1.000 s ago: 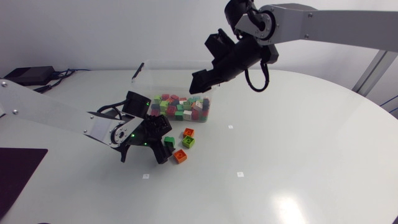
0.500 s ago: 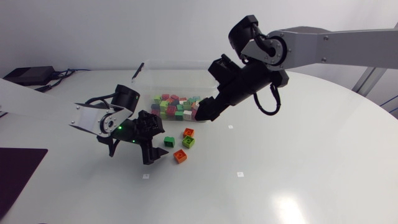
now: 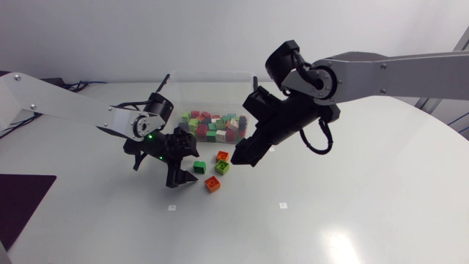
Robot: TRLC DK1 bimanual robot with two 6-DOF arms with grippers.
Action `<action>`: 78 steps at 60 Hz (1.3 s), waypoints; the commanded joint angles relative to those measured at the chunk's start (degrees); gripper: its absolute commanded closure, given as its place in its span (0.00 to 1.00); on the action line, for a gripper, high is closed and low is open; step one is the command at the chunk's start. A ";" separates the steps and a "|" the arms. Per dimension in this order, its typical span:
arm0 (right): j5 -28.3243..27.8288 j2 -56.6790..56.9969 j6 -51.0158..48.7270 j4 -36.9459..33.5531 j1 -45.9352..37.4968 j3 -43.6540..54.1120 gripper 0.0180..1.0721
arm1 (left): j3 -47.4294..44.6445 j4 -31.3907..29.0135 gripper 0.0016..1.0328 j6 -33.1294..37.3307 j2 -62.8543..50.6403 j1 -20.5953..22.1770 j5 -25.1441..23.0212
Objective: Place the duplo bricks in the container
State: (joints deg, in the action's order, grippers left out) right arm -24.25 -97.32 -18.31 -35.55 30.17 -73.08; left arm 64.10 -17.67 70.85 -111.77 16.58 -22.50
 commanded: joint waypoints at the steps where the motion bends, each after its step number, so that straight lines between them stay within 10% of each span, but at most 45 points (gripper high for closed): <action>1: -0.45 1.17 -1.21 0.75 1.47 2.41 0.05 | 2.88 -1.93 0.14 3.59 -2.58 -0.58 -0.70; 17: 0.52 0.64 -1.21 2.77 3.31 5.58 0.05 | 4.81 -5.00 0.52 3.86 -3.90 -0.58 -2.55; 23: 1.66 -0.42 -0.77 3.73 4.72 6.63 0.05 | 4.64 -5.97 0.81 4.47 -3.63 -0.93 -3.78; 52: 7.55 -13.34 8.46 0.22 10.87 -3.03 0.05 | 2.00 -13.79 0.83 3.51 5.86 -6.47 -7.12; 78: 13.35 -24.23 14.00 -10.50 14.56 -17.36 0.08 | -0.46 -11.16 0.83 -17.94 17.11 -9.46 -8.70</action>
State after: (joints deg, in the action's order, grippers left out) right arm -11.79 -118.34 -6.52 -44.01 43.83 -88.42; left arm 65.78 -29.43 58.33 -96.97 7.97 -30.26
